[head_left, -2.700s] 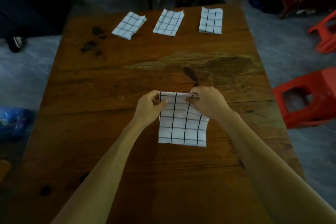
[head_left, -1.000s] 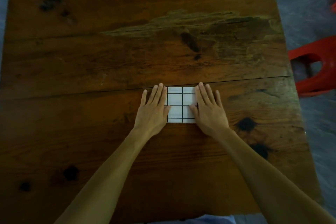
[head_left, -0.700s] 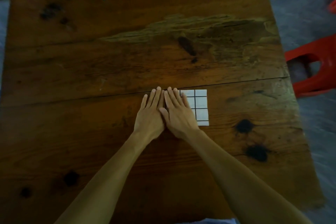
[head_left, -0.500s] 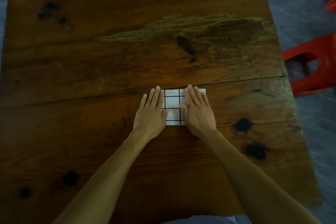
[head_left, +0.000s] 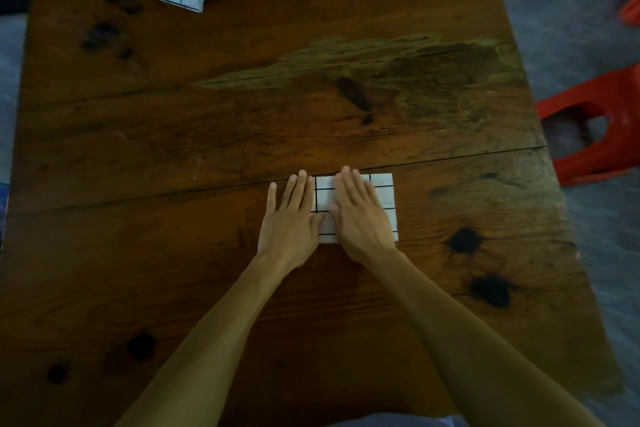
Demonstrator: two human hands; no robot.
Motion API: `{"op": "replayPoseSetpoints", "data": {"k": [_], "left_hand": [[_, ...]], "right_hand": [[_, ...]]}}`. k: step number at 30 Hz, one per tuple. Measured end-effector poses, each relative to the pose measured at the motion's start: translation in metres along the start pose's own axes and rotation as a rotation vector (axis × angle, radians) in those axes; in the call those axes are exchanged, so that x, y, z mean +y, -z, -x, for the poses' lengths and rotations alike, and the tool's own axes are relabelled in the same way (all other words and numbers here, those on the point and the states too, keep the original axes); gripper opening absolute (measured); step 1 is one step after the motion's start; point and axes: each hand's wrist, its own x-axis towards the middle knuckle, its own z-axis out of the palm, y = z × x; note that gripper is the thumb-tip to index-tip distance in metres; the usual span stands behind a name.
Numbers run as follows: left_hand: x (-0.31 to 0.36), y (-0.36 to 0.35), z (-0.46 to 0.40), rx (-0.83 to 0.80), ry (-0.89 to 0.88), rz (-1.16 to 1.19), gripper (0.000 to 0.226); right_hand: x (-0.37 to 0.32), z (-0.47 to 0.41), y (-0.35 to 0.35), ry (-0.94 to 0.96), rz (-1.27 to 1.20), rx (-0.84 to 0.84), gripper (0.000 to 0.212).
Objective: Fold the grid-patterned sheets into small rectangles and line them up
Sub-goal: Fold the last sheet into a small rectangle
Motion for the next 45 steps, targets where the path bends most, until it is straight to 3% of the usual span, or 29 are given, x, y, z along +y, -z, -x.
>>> {"op": "replayPoseSetpoints", "data": {"k": [5,10,19,23,28,31,33,35,38,45], "left_hand": [[0.004,0.0,0.0,0.035,0.034,0.032,0.062],[0.004,0.012,-0.008,0.221,0.126,0.14,0.051],[0.001,0.012,-0.022,0.203,0.249,0.332,0.016],[0.0,0.017,-0.022,0.225,0.2,0.415,0.011],[0.0,0.037,-0.012,0.205,0.006,0.595,0.02],[-0.003,0.054,0.0,0.257,0.017,0.725,0.026],[-0.009,0.063,0.011,0.283,0.095,0.81,0.03],[-0.018,0.07,0.024,0.286,0.167,0.891,0.029],[-0.031,0.079,0.048,0.341,0.207,0.942,0.014],[-0.037,0.115,0.106,0.624,0.18,1.014,0.006]], "right_hand": [[0.029,0.011,0.007,-0.099,0.031,0.078,0.059],[0.022,0.01,0.005,-0.12,0.012,0.118,0.055],[0.025,0.011,0.0,-0.094,0.011,0.151,0.055],[0.022,0.01,0.005,-0.089,0.007,0.201,0.055],[-0.002,-0.008,0.026,0.127,-0.032,0.264,0.062],[-0.018,-0.016,0.04,0.171,-0.188,0.339,0.03],[-0.028,-0.012,0.056,0.083,-0.461,0.326,0.019],[-0.037,-0.003,0.072,-0.037,-0.706,0.247,0.016],[-0.049,0.013,0.093,-0.108,-0.891,0.26,0.012],[-0.085,0.06,0.128,0.064,-1.043,0.304,0.009]]}}
